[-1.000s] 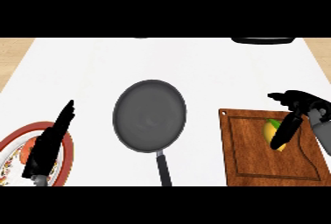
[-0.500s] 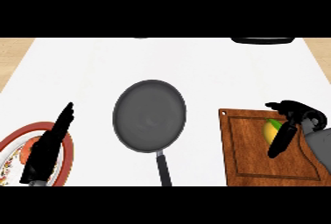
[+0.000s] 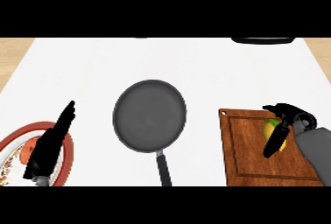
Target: Pick the lemon from the cutting board and place it in the pan
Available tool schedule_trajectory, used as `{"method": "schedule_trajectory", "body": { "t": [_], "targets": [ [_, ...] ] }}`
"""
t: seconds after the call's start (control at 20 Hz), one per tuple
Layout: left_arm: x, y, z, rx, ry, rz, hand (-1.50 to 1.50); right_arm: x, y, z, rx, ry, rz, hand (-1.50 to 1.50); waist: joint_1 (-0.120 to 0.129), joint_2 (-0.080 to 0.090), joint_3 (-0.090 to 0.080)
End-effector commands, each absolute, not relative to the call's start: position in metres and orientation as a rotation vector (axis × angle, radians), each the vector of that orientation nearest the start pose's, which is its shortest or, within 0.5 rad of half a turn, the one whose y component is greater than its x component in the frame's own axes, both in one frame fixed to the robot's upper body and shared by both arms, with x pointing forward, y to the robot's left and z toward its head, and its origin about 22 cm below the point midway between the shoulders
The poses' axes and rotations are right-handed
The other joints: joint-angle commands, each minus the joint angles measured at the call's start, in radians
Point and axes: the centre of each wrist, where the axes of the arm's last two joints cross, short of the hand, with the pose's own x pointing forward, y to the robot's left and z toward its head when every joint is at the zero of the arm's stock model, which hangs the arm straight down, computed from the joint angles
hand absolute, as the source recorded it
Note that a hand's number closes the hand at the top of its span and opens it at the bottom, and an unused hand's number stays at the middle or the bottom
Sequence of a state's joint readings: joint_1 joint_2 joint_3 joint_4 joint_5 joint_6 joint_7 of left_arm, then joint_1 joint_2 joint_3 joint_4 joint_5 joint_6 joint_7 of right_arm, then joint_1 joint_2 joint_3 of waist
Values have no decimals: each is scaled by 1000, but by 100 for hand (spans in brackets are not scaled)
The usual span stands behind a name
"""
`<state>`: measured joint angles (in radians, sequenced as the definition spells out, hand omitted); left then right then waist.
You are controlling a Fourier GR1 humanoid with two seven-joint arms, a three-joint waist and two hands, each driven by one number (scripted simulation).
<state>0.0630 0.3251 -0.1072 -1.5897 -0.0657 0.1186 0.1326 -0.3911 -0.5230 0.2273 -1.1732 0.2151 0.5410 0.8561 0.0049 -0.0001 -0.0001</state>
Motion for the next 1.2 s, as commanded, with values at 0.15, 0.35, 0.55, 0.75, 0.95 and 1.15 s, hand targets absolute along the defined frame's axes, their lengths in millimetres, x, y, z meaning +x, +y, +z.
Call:
{"method": "schedule_trajectory", "body": {
  "t": [0.15, 0.35, 0.55, 0.75, 0.95, 1.15],
  "targets": [
    [212, 289, 13, 322, -1387, -252, 0, 346, -288, 37, -479, -452, 858, 150, 5, 0, 0],
    [215, 270, 10, 330, -1389, -256, 0, 319, -302, 20, -425, -463, 821, 150, -3, -1, 0],
    [217, 271, -5, 327, -1366, -250, 0, 334, -285, 24, -425, -467, 824, 150, 0, 0, 0],
    [234, 276, 6, 342, -1380, -256, 0, 323, -272, 28, -489, -589, 1017, 150, -1, 3, 0],
    [226, 274, 14, 301, -1402, -272, 0, 337, -267, 71, -556, -765, 1359, 150, 39, 6, 3],
    [224, 269, 7, 298, -1405, -291, 0, 347, -255, 84, -788, -1076, 1324, 150, 32, 8, 3]
  ]
}}
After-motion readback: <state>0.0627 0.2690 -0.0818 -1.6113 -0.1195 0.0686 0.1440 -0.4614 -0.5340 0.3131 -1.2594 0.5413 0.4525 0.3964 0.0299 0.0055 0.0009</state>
